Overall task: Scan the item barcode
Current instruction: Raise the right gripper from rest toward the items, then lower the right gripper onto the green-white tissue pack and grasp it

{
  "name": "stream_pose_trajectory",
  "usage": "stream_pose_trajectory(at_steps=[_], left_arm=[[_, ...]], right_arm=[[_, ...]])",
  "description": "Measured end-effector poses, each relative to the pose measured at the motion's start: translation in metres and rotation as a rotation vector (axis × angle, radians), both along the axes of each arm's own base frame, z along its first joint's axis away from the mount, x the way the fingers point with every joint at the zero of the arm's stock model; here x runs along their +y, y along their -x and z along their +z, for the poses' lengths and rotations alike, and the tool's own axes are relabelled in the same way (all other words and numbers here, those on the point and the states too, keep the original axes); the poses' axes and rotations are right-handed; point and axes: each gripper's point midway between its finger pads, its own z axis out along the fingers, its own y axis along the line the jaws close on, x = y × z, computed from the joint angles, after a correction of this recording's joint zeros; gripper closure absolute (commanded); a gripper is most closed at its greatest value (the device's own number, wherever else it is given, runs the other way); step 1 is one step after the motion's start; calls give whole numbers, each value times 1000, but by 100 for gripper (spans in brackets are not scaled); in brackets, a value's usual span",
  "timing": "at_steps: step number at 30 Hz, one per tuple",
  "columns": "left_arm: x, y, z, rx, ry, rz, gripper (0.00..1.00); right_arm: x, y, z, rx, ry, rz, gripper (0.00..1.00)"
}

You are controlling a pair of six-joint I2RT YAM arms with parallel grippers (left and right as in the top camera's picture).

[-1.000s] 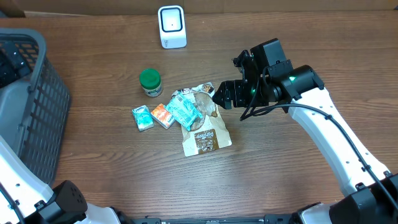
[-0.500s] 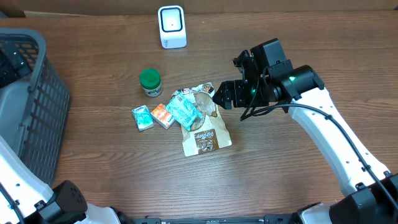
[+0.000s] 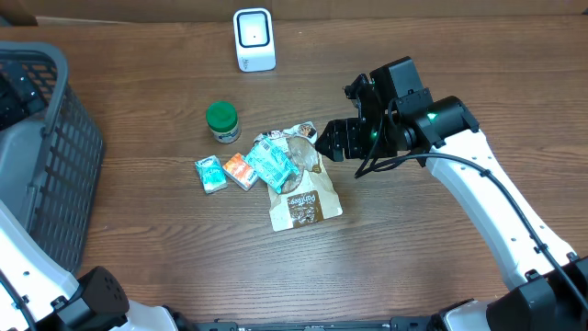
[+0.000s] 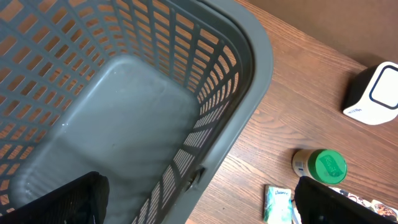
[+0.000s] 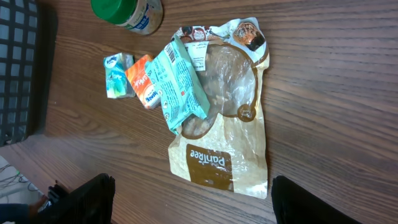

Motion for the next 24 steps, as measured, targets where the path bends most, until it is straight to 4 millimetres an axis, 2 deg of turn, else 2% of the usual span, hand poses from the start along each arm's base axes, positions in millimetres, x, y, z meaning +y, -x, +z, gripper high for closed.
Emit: stream_pose_trajectory(at_steps=[24], left_arm=[[0, 0, 0, 0, 0, 0, 0]], right_arm=[[-1, 1, -1, 7, 2, 0, 23]])
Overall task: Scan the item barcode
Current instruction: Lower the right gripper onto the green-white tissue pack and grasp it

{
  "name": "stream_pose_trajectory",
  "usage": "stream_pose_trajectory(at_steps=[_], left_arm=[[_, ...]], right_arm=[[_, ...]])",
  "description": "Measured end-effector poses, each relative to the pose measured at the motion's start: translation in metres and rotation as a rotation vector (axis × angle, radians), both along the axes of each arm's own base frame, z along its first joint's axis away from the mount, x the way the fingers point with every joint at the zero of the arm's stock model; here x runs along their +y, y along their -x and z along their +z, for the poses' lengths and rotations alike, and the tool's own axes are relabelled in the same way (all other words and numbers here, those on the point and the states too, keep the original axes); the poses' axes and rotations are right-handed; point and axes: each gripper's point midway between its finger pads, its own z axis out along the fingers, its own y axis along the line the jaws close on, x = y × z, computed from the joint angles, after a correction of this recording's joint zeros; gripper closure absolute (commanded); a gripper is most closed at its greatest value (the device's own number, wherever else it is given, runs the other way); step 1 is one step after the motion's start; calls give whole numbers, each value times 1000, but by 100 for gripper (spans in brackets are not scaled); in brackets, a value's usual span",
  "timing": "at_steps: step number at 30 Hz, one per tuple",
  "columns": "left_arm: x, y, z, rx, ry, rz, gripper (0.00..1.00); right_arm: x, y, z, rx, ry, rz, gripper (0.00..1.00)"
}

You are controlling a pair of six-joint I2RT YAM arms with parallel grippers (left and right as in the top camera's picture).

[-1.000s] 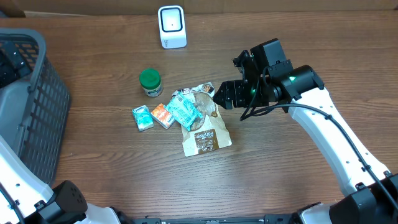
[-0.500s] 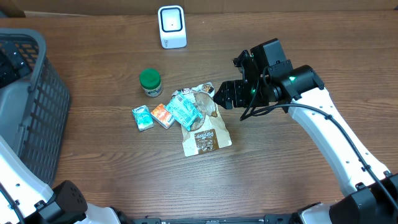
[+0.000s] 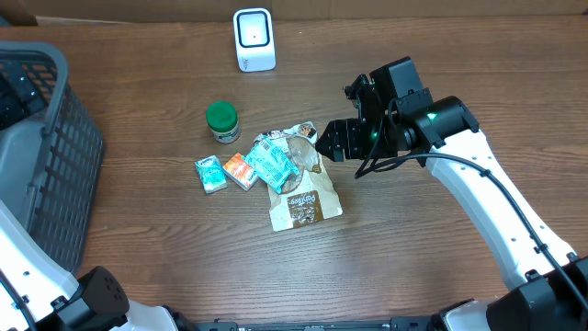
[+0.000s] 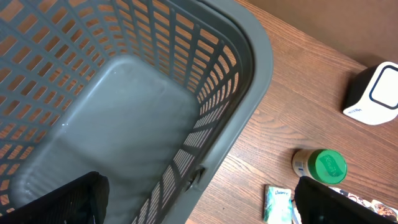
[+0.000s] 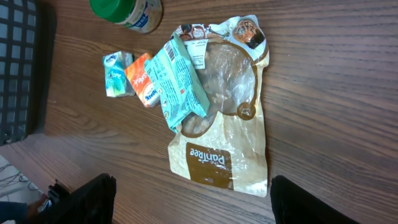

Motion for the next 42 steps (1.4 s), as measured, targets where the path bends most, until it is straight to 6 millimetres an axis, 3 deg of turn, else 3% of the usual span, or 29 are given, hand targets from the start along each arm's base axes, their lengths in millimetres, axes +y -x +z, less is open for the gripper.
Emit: stream_pose_trajectory(at_steps=[11, 22, 26, 33, 42], left_arm=[[0, 0, 0, 0, 0, 0, 1], [0, 0, 0, 0, 0, -1, 0], [0, 0, 0, 0, 0, -1, 0], [0, 0, 0, 0, 0, -1, 0], [0, 0, 0, 0, 0, -1, 0]], right_arm=[[-1, 0, -1, 1, 6, -1, 24], [-15, -6, 7, -23, 74, -30, 21], [-16, -8, -12, 32, 101, -23, 21], [-2, -21, -71, 151, 116, 6, 23], [50, -43, -91, 63, 55, 49, 29]])
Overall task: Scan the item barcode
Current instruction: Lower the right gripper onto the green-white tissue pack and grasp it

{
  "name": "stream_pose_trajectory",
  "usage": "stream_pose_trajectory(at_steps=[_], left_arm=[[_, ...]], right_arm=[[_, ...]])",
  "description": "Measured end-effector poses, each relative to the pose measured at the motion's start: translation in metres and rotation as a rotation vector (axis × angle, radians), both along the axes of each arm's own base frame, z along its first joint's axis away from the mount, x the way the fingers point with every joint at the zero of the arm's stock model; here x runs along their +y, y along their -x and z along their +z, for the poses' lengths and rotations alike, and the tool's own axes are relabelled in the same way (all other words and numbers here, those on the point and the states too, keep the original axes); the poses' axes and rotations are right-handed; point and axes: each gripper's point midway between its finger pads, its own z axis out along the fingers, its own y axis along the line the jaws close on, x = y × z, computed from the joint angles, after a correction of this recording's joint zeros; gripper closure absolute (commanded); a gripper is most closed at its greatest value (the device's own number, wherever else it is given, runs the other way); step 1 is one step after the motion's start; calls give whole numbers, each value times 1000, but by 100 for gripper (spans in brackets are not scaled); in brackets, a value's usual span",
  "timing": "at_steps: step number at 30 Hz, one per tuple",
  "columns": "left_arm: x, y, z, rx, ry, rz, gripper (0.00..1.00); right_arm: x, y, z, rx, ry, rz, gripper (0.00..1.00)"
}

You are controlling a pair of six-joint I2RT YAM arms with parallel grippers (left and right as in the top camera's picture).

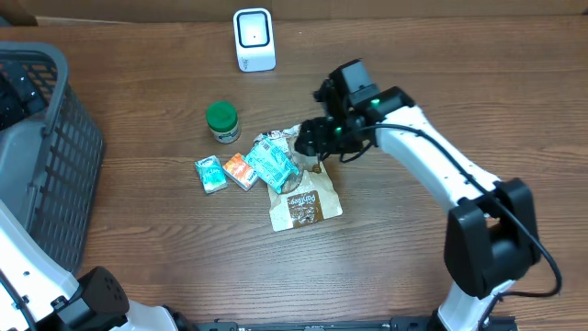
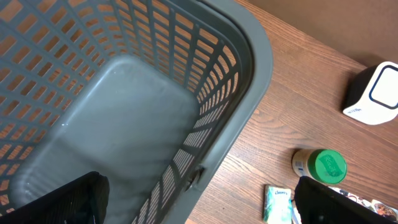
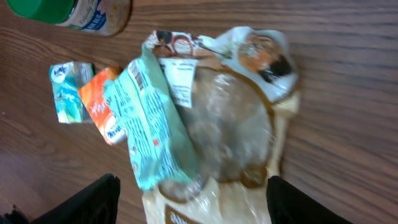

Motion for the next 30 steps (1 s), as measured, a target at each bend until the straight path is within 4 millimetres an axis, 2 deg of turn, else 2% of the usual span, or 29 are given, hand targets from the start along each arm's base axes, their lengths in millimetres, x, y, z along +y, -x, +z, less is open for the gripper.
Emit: stream_pose_trajectory(at_steps=[6, 11, 17, 18, 24, 28, 30], left_arm=[[0, 0, 0, 0, 0, 0, 1], [0, 0, 0, 0, 0, 0, 0], [0, 0, 0, 0, 0, 0, 1], [0, 0, 0, 0, 0, 0, 0], [0, 0, 0, 0, 0, 0, 0], [0, 0, 0, 0, 0, 0, 0], [0, 0, 0, 0, 0, 0, 0]], right_arm=[[21, 5, -31, 39, 12, 29, 32], [39, 9, -32, 18, -2, 61, 33], [43, 13, -34, 37, -3, 45, 46], [43, 13, -36, 46, -1, 37, 49], [45, 24, -58, 144, 23, -34, 56], [53, 29, -64, 171, 23, -60, 76], [56, 30, -65, 177, 21, -75, 95]])
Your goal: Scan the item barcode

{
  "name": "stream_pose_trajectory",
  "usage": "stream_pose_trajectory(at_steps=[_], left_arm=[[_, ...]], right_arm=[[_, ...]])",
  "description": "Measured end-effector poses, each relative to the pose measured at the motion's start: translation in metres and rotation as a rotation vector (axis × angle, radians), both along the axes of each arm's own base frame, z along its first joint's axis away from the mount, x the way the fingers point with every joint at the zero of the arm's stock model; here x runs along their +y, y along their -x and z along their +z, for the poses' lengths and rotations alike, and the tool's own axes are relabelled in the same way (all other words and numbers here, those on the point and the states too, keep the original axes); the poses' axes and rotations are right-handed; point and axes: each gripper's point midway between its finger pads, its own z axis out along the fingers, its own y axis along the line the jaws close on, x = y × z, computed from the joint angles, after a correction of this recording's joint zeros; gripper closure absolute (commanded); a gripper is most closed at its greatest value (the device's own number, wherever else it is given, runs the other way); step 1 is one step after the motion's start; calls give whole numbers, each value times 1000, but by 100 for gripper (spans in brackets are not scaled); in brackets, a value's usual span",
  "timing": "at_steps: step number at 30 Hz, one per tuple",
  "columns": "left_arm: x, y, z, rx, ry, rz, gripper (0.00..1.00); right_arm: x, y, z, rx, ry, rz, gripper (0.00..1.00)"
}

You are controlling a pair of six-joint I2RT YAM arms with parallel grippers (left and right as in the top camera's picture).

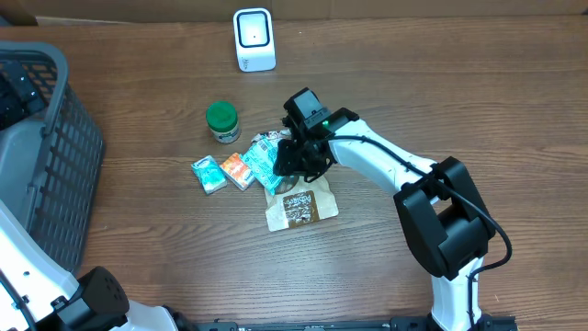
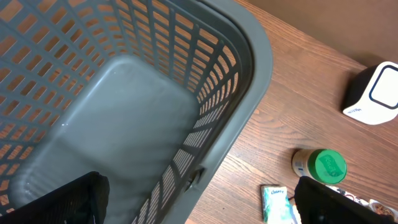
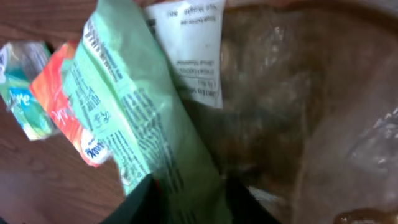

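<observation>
A teal snack packet [image 1: 265, 164] [image 3: 124, 118] lies across a brown bread bag [image 1: 299, 207] [image 3: 311, 124] in a small pile mid-table. My right gripper [image 1: 292, 164] [image 3: 196, 202] is down on the pile, its fingers drawn in on the teal packet's lower edge. The white barcode scanner [image 1: 254, 39] [image 2: 378, 93] stands at the far edge. My left gripper [image 2: 199, 202] hangs open above the grey basket [image 2: 249, 93], holding nothing.
A green-lidded jar [image 1: 221, 120] [image 2: 323, 165] stands behind the pile. An orange pack [image 1: 236, 169] [image 3: 68, 112] and a small teal tissue pack [image 1: 208, 174] [image 2: 277, 202] lie at its left. The basket [image 1: 55, 156] fills the table's left side.
My right gripper has moved left and down onto the pile, and its fingers have narrowed around the teal packet. The small packs and bag have shifted slightly left. The left arm is unchanged.
My right gripper first hovered open to the right of the pile, high above the bag, and stayed there. It then stood open over the bag's top end. Now it is low on the pile, shut on the teal packet. My left gripper stayed over the basket throughout.
</observation>
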Motion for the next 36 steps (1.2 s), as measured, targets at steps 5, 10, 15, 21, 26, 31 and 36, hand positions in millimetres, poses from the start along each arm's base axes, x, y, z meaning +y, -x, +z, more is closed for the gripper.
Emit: stream_pose_trajectory(at_steps=[5, 10, 15, 21, 26, 31, 36], left_arm=[[0, 0, 0, 0, 0, 0, 0], [0, 0, 0, 0, 0, 0, 0], [0, 0, 0, 0, 0, 0, 0], [0, 0, 0, 0, 0, 0, 1], [0, 0, 0, 0, 0, 0, 1], [0, 0, 0, 0, 0, 0, 1], [0, 0, 0, 0, 0, 0, 1]], right_arm=[[-1, 0, -1, 18, -1, -24, 96], [-20, 5, 10, 66, 44, -13, 96], [-40, 3, 73, 15, 35, 92, 96], [-83, 11, 148, -103, 49, 209, 96], [-133, 6, 130, -109, 138, 275, 96], [-171, 7, 82, -89, 194, 371, 96], [-189, 22, 36, -82, 213, 495, 83]])
